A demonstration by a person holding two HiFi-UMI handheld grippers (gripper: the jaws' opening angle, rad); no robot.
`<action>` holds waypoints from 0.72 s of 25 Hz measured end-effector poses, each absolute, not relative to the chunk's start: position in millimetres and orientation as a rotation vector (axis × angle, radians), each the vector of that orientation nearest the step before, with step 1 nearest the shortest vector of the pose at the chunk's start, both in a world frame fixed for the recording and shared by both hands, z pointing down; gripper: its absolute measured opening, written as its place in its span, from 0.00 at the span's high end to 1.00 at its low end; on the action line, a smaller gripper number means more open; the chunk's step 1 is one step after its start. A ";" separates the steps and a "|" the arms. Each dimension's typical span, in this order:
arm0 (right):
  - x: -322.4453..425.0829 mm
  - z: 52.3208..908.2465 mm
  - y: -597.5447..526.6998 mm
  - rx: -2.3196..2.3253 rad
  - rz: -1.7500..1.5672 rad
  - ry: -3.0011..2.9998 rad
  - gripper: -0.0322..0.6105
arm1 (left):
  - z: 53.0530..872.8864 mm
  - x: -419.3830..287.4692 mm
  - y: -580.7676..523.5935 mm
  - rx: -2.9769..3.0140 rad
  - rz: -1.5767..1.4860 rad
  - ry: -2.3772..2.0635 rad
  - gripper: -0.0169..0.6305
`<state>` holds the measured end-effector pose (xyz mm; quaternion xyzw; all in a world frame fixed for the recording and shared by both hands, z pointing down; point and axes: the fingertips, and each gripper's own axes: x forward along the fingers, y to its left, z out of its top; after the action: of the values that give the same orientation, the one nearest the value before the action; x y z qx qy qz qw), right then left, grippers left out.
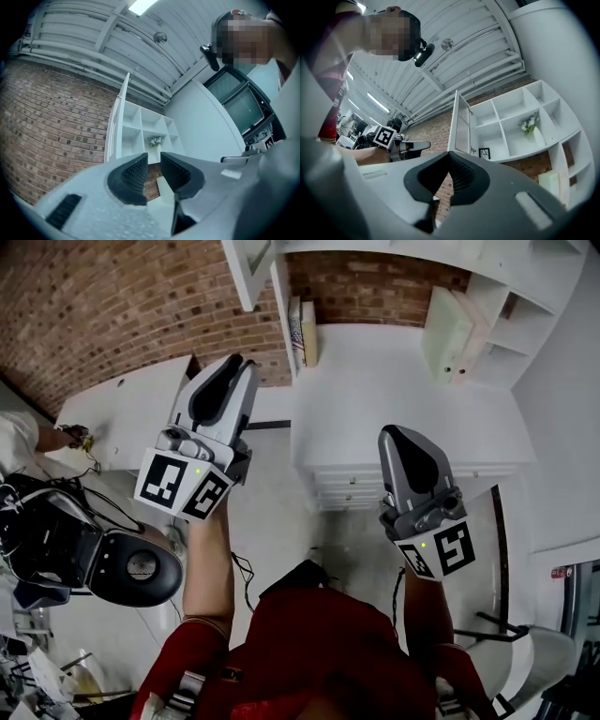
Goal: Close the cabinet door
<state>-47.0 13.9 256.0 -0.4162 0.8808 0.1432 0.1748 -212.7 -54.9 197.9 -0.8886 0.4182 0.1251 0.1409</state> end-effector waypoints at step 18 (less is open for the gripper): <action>-67.5 257.6 -94.2 -1.244 0.402 2.489 0.93 | 172.1 -236.5 -178.4 -2.584 0.370 1.130 0.71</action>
<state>-67.5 -94.2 257.6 -0.4364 0.8733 0.1410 0.1642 -236.5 -178.4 172.1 -0.8984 0.3928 0.1288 0.1481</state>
